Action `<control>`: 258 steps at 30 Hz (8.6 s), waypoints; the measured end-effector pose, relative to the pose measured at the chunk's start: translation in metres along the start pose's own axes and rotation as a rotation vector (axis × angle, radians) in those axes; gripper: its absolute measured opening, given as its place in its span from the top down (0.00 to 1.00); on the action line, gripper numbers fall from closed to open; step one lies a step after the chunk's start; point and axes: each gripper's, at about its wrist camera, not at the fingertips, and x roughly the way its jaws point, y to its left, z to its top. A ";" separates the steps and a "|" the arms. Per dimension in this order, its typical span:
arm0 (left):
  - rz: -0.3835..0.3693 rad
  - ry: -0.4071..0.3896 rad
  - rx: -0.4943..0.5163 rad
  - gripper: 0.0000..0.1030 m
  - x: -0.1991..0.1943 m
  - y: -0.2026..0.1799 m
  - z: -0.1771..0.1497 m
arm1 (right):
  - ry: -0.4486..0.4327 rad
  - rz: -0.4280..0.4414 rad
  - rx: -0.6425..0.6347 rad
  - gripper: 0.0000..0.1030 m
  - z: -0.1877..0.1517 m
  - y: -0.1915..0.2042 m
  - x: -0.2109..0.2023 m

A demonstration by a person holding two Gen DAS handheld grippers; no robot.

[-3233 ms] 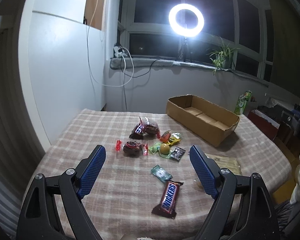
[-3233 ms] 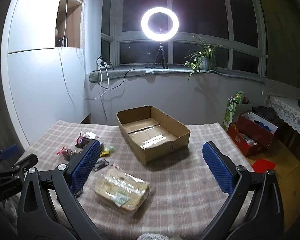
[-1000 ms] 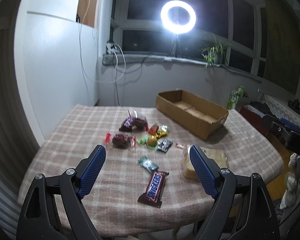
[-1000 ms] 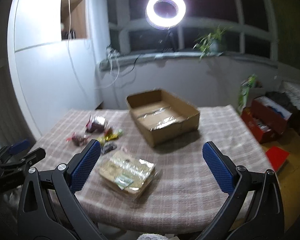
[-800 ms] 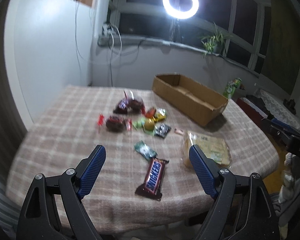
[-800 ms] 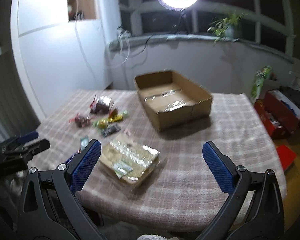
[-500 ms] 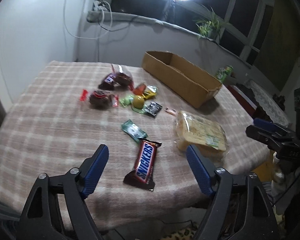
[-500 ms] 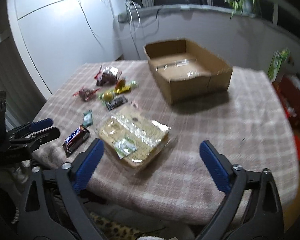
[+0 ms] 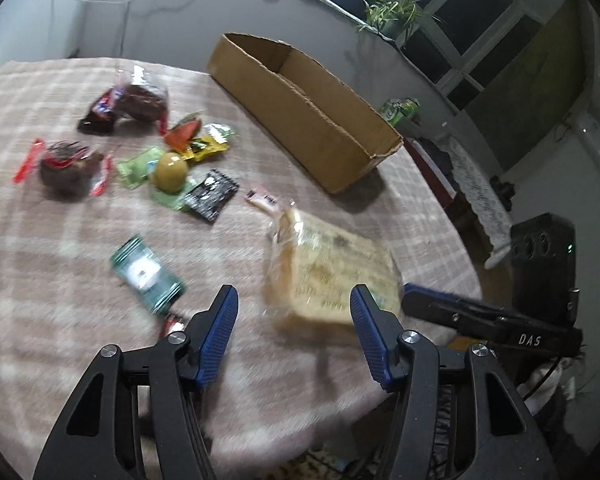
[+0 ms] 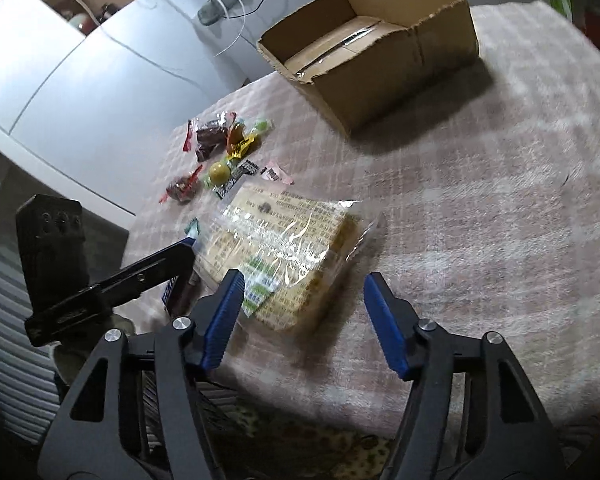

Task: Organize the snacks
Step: 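Close the right tool on the wrapped bread loaf, then carry the bread loaf into the cardboard box and open the right tool, then move both tools back over the snack pile, then grasp the Snickers bar with the left tool while the right tool grasps the pink candy packet, then carry both snacks over the box while the right tool releases the pink packet inside, then lower the Snickers bar into the box and open the left tool, then move both tools back over the remaining snacks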

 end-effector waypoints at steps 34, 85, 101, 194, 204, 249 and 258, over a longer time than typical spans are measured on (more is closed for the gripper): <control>-0.016 -0.030 0.132 0.57 0.004 -0.047 0.057 | -0.091 -0.023 -0.104 0.55 0.072 0.030 -0.044; 0.046 -0.050 0.113 0.60 0.046 -0.056 0.145 | -0.151 -0.188 -0.149 0.55 0.160 0.003 -0.032; 0.200 -0.128 0.139 0.57 -0.059 -0.019 0.063 | -0.069 -0.224 -0.376 0.36 0.085 0.057 -0.021; 0.277 -0.100 0.217 0.74 -0.011 -0.017 0.109 | -0.030 -0.292 -0.426 0.80 0.193 0.023 -0.004; 0.245 -0.082 0.200 0.74 0.038 -0.020 0.162 | -0.023 -0.315 -0.370 0.80 0.237 -0.009 0.023; 0.248 -0.110 0.172 0.74 0.004 -0.018 0.148 | -0.057 -0.252 -0.461 0.47 0.170 0.059 -0.009; 0.286 -0.117 0.113 0.74 -0.049 0.017 0.086 | 0.081 -0.161 -0.506 0.46 0.112 0.107 0.029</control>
